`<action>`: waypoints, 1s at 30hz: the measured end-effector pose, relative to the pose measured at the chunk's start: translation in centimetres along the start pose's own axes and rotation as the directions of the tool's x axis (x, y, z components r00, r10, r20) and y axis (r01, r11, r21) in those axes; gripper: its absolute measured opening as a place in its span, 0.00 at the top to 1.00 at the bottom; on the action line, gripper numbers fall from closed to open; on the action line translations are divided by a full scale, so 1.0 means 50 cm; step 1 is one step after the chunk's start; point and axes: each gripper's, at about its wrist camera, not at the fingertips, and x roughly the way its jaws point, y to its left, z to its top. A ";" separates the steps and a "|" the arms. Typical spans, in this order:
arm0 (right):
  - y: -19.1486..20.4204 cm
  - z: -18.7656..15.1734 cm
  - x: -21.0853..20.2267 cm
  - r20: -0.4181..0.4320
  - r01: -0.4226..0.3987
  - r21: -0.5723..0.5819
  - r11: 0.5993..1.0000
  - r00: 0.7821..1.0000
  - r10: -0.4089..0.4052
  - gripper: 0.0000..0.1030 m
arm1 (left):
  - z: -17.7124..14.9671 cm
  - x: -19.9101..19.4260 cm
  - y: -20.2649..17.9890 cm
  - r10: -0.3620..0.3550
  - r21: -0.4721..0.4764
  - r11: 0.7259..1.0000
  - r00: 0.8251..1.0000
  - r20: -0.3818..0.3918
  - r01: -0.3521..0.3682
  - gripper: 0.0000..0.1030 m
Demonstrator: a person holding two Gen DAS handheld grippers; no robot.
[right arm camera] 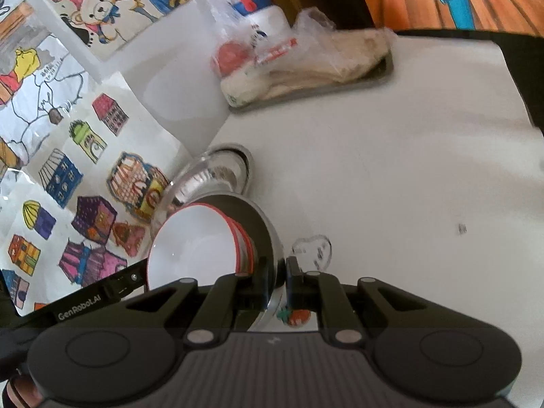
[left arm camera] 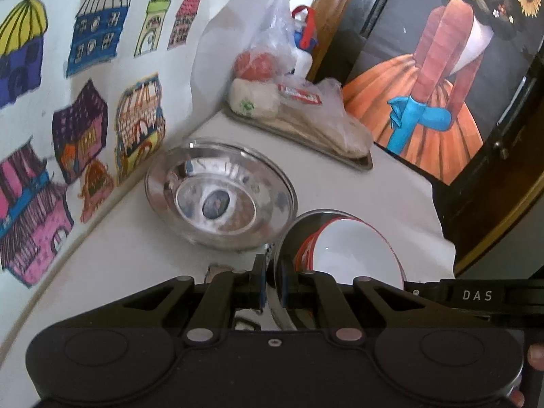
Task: Organize plates and bowls
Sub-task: 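Carry the nested bowls with both tools and lower them onto the stacked steel plates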
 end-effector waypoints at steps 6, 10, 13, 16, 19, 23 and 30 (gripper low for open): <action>0.037 0.056 0.015 0.025 0.002 -0.051 0.999 1.000 -0.001 0.89 | 0.048 0.006 -0.004 0.027 0.003 1.000 0.998 0.060 -0.028 0.93; 0.053 0.096 0.047 0.022 -0.014 -0.074 0.997 1.000 0.015 0.89 | 0.076 0.015 0.002 0.067 0.002 0.998 0.993 0.094 -0.067 0.93; 0.062 0.121 0.078 0.014 -0.036 -0.088 0.995 0.999 0.037 0.89 | 0.098 0.024 0.010 0.107 0.004 0.994 0.987 0.118 -0.109 0.93; 0.070 0.144 0.117 -0.001 -0.051 -0.105 0.993 0.999 0.051 0.89 | 0.117 0.040 0.022 0.147 0.002 0.989 0.981 0.129 -0.148 0.93; 0.072 0.157 0.151 -0.014 -0.055 -0.108 0.993 0.998 0.053 0.89 | 0.125 0.061 0.032 0.182 0.005 0.983 0.974 0.133 -0.185 0.93; 0.080 0.169 0.187 -0.026 -0.059 -0.123 0.991 0.998 0.056 0.89 | 0.129 0.085 0.048 0.215 0.000 0.976 0.968 0.128 -0.217 0.93; 0.096 0.173 0.227 -0.054 -0.061 -0.147 0.987 0.997 0.053 0.89 | 0.135 0.109 0.078 0.250 -0.027 0.968 0.962 0.110 -0.249 0.93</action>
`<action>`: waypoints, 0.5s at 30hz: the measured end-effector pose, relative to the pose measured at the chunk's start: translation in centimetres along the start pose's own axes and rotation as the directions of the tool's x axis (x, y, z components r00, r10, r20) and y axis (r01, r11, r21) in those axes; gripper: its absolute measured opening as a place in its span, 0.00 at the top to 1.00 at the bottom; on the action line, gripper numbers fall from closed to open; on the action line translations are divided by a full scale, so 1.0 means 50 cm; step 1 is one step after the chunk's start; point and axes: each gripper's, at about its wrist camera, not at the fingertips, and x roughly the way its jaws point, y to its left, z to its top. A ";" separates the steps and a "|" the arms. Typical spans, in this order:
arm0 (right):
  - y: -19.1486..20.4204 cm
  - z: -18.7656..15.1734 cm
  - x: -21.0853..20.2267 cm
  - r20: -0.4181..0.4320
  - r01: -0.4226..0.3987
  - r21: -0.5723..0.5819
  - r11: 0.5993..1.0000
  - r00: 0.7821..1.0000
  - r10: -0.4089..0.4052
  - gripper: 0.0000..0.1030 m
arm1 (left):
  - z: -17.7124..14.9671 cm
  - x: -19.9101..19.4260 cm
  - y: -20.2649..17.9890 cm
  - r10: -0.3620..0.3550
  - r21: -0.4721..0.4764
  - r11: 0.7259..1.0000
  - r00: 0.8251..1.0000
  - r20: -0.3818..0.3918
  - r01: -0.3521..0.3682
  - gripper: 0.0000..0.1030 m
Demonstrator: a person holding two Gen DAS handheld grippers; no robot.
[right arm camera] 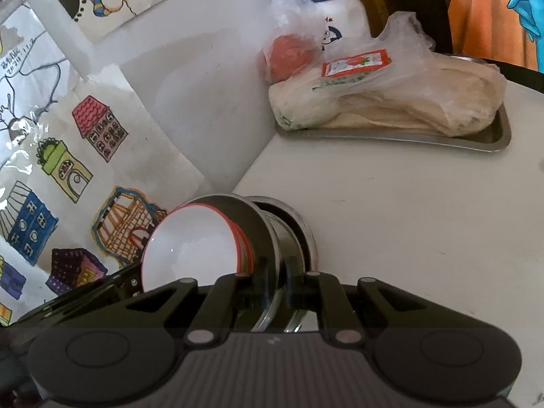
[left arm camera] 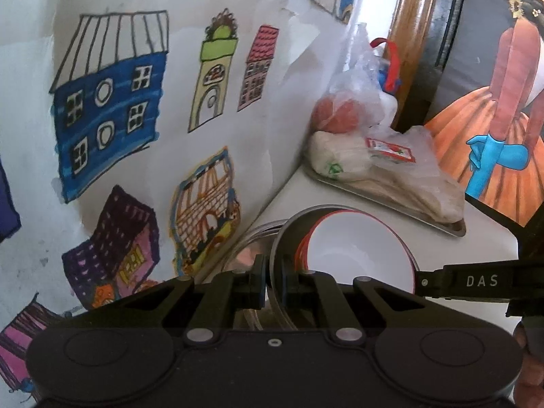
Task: Organize plates and bowls
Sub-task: 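Carry the nested bowls with both tools and lower them onto the stacked steel plates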
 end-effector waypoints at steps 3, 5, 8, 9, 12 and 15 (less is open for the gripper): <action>0.001 0.004 0.010 -0.012 0.000 0.001 1.000 1.000 0.000 0.89 | 0.003 0.000 0.002 0.007 -0.002 1.000 1.000 0.001 -0.007 0.93; 0.003 0.006 0.017 -0.021 0.000 -0.002 1.000 1.000 0.000 0.89 | 0.005 0.000 0.002 0.016 -0.001 1.000 1.000 0.002 -0.016 0.93; 0.007 0.009 0.030 -0.035 0.001 -0.002 1.000 0.999 -0.001 0.89 | 0.007 0.002 0.001 0.031 0.000 1.000 1.000 -0.007 -0.031 0.93; 0.009 0.010 0.033 -0.038 0.003 -0.002 1.000 0.999 -0.003 0.89 | 0.007 0.004 0.002 0.036 -0.003 0.999 0.999 -0.016 -0.036 0.93; 0.014 0.012 0.040 -0.043 0.006 -0.008 1.000 0.999 -0.006 0.89 | 0.005 0.014 0.010 0.044 -0.016 0.999 0.998 -0.038 -0.044 0.93; 0.017 0.015 0.042 -0.045 0.008 -0.008 1.000 0.999 -0.008 0.89 | 0.003 0.020 0.015 0.051 -0.021 0.998 0.997 -0.051 -0.052 0.93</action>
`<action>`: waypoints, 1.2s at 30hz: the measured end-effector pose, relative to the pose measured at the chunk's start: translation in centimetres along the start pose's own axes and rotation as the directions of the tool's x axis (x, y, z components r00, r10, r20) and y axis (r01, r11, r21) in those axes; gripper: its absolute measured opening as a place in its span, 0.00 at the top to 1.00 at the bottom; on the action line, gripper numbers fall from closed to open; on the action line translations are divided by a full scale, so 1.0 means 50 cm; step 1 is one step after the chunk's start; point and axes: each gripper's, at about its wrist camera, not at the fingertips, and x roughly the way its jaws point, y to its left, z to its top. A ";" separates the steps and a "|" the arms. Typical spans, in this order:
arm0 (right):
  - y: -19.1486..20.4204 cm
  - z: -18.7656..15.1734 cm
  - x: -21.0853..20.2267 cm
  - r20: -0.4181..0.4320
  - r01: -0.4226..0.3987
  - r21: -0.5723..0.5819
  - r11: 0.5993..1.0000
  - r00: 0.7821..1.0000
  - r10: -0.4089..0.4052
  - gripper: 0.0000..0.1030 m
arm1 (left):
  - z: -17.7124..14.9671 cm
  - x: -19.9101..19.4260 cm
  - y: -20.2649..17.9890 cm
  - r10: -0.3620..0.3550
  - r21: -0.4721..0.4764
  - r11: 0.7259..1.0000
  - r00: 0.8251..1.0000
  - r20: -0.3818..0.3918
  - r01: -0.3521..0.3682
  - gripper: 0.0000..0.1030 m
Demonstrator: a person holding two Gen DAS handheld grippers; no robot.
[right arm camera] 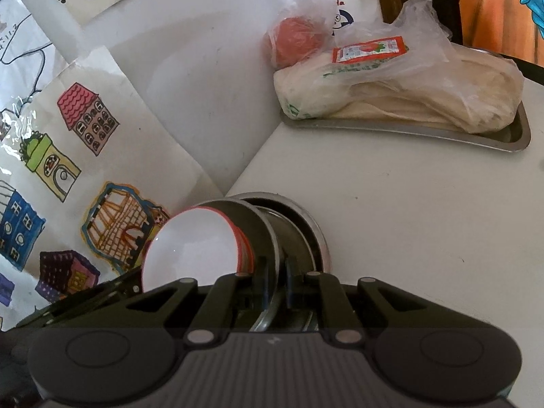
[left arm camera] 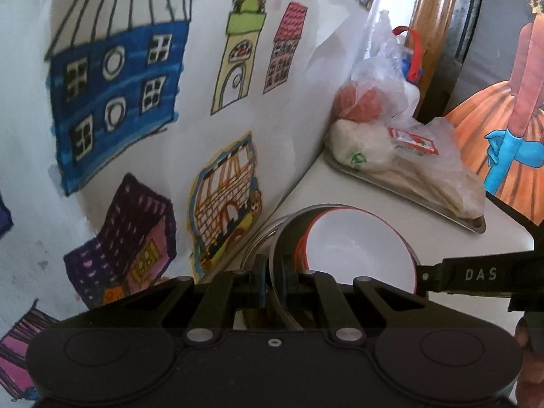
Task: Organize plates and bowls
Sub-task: 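Carry the nested bowls with both tools and lower them onto the stacked steel plates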
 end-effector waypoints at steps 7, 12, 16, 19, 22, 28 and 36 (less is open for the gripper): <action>0.000 0.000 0.003 -0.007 0.005 0.011 1.000 1.000 -0.005 0.89 | 0.001 0.004 0.000 -0.001 0.000 1.000 1.000 -0.006 0.001 0.93; 0.002 -0.001 0.001 0.005 0.009 0.005 1.000 1.000 -0.009 0.89 | 0.001 0.007 -0.002 -0.001 0.005 1.000 1.000 -0.004 0.001 0.92; 0.003 -0.003 0.000 0.013 0.016 -0.005 1.000 1.000 -0.016 0.89 | 0.000 0.008 -0.003 -0.004 0.008 1.000 1.000 -0.001 0.004 0.92; 0.004 -0.004 0.000 0.015 0.018 -0.007 1.000 1.000 -0.018 0.89 | 0.000 0.008 -0.003 -0.003 0.009 1.000 1.000 -0.001 0.003 0.92; 0.002 -0.003 0.000 0.014 0.013 -0.002 1.000 1.000 -0.013 0.89 | 0.000 0.009 -0.003 -0.004 0.011 1.000 1.000 -0.002 0.004 0.92; 0.008 -0.002 -0.004 0.028 0.023 -0.018 1.000 0.999 -0.023 0.89 | 0.000 0.009 -0.004 -0.002 0.014 1.000 1.000 -0.003 0.002 0.92; 0.003 -0.003 -0.007 0.052 0.022 -0.031 0.999 0.998 -0.020 0.89 | -0.005 0.011 -0.003 -0.007 0.016 1.000 1.000 0.006 0.007 0.91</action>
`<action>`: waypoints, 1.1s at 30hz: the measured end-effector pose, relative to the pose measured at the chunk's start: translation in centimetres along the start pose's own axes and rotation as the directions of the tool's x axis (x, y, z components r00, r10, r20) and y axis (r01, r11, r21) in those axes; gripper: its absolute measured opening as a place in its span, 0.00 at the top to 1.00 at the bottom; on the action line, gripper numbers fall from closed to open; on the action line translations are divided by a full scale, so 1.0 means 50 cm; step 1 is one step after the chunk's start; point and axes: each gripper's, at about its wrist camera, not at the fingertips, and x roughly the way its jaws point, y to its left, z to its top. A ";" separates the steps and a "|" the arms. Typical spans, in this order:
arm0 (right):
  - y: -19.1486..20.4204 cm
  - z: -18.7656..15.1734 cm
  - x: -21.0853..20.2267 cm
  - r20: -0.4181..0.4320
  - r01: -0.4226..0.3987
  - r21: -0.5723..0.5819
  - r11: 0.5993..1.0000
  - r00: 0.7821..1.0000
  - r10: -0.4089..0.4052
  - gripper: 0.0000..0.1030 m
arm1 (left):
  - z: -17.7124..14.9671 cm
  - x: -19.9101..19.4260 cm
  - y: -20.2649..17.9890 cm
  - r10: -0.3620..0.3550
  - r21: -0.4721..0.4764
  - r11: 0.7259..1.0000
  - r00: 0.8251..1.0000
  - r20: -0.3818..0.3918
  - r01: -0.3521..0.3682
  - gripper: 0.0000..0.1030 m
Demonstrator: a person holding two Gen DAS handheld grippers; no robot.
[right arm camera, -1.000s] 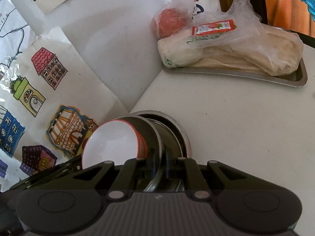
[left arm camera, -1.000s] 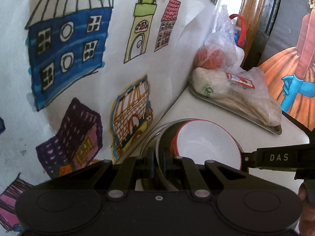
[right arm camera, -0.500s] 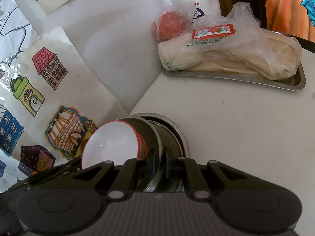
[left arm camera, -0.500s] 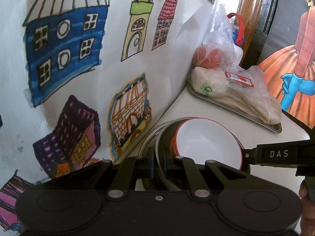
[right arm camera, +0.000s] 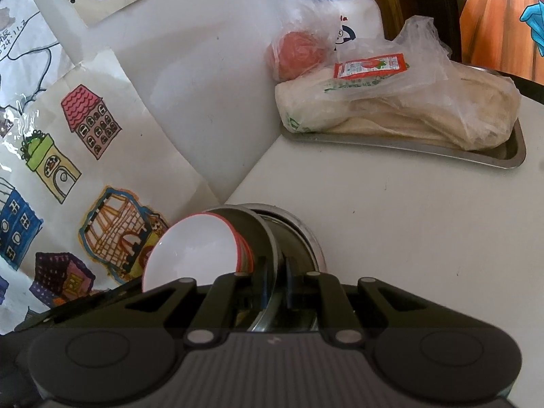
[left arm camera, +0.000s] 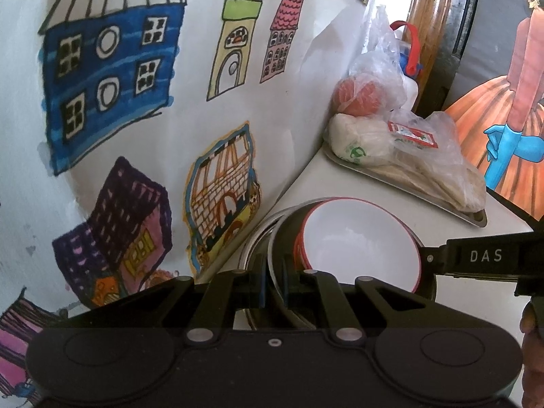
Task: Organize plates and bowls
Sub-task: 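Carry the nested bowls with both tools and lower them onto the stacked steel plates, then open both tools and withdraw them from the stacked dishes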
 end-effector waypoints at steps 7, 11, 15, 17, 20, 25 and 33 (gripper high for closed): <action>-0.001 -0.005 0.000 0.016 -0.005 -0.013 1.000 1.000 0.005 0.88 | -0.002 -0.003 -0.003 0.004 0.007 1.000 1.000 0.010 -0.004 0.91; 0.000 -0.008 -0.001 0.028 -0.006 -0.030 1.000 1.000 0.007 0.88 | -0.003 -0.003 -0.004 0.004 0.008 1.000 1.000 0.012 -0.004 0.91; -0.002 -0.010 -0.003 0.038 -0.009 -0.032 0.999 0.999 0.010 0.88 | -0.005 -0.005 -0.006 0.004 0.011 1.000 1.000 0.023 -0.005 0.91; -0.003 -0.010 -0.003 0.037 -0.010 -0.030 0.999 0.999 0.011 0.88 | -0.005 -0.005 -0.005 0.003 0.009 1.000 1.000 0.022 -0.003 0.91; -0.004 -0.013 -0.003 0.045 -0.014 -0.029 0.999 0.999 0.015 0.88 | -0.006 -0.006 -0.006 0.004 0.012 1.000 1.000 0.023 -0.005 0.91; -0.009 -0.021 -0.006 0.073 -0.024 -0.029 0.999 0.997 0.026 0.87 | -0.009 -0.010 -0.006 0.012 0.010 1.000 0.999 0.034 -0.012 0.85; -0.017 -0.045 -0.018 0.155 -0.024 -0.044 0.999 0.988 0.030 0.77 | -0.016 -0.015 0.009 0.018 -0.014 1.000 0.998 0.058 -0.017 0.71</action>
